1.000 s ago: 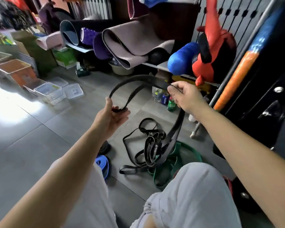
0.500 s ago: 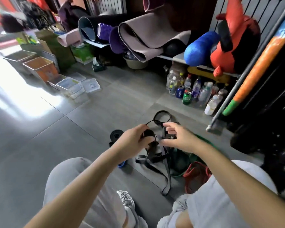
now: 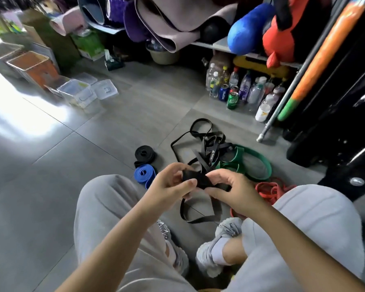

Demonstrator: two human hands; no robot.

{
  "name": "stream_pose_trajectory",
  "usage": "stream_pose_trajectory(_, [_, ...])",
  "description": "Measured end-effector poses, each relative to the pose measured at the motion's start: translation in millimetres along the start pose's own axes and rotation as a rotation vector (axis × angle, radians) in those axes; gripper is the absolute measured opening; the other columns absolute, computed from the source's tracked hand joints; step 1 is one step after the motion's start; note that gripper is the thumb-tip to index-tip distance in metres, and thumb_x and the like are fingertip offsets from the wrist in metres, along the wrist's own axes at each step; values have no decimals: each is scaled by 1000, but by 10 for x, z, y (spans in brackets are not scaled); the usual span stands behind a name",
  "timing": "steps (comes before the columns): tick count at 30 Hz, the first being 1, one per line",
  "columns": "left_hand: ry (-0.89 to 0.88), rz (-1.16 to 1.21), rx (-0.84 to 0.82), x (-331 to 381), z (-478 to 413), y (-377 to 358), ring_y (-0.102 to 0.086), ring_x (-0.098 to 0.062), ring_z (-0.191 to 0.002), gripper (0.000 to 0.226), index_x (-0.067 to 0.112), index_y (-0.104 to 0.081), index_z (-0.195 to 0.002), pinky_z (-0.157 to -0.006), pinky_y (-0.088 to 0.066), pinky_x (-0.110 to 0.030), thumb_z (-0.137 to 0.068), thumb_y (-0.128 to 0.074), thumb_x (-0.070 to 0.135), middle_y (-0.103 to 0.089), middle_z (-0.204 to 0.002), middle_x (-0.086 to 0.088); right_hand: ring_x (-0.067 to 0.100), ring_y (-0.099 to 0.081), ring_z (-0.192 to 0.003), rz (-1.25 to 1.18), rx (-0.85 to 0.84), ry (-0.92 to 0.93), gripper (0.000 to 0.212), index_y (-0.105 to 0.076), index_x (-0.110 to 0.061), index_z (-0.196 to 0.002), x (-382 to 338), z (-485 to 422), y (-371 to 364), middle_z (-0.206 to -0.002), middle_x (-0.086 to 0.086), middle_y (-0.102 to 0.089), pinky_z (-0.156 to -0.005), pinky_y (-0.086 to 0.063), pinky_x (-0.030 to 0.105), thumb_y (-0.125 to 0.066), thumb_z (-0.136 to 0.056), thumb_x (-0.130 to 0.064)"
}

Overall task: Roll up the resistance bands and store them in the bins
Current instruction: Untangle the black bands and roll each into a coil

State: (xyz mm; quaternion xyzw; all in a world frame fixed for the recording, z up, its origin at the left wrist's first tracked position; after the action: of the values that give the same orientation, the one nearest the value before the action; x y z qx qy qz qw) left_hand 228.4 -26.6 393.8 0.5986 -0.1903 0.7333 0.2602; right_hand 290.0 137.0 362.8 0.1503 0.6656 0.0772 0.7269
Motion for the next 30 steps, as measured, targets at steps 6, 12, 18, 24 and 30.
stream_pose_trajectory(6, [129,163,-5,-58,71,-50,-67,-16,-69,13,3,-56,-97,-65,-55,-24,-86,-60,1,-67,-80,-9,-7,-62,-90,221,-7,58,28,-71,-34,-98,-8,73,8,-88,-32,-67,-84,-48,18,-78,-75,-19])
stream_pose_trajectory(12, [108,60,114,-47,155,-4,-61,-9,-62,14,4,-56,-89,-61,-53,-20,-83,-61,-8,-63,-74,-8,14,-66,-86,510,143,113,32,-66,-29,-96,-36,121,-41,-90,-11,-71,-72,-52,38,-79,-69,-40])
stream_pose_trajectory(18, [220,337,99,-26,235,-31,-67,-17,-59,15,0,-56,-91,-59,-57,-24,-83,-57,-13,-68,-72,-11,-1,-64,-81,157,6,141,28,-70,-26,-98,-39,130,-253,-85,-17,-69,-75,-51,21,-77,-73,-35])
stream_pose_trajectory(24, [26,-413,81,-174,231,166,-59,-3,-77,27,28,-63,-104,-71,-48,-21,-81,-70,14,-59,-93,14,3,-62,-79,281,-34,99,18,-73,-23,-91,23,144,-270,-79,-11,-67,-72,-48,20,-76,-75,-16])
stream_pose_trajectory(30, [-184,-1328,-149,-230,318,-70,-47,-14,-111,48,37,-44,-130,-84,-47,-29,-85,-62,36,-46,-120,8,20,-61,-84,583,-227,-14,22,-66,-25,-93,54,150,-420,-83,-2,-65,-71,-50,40,-61,-73,-33])
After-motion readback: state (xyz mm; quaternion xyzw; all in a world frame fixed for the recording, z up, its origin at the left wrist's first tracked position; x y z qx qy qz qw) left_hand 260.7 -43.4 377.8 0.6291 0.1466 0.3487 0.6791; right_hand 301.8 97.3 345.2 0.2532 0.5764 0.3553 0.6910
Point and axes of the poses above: each hand's wrist, its own z-axis away from the middle knuckle, its own y-axis out of the back of the hand, x = y × z, the point moved 3 cm from there along -z, towards the middle knuckle
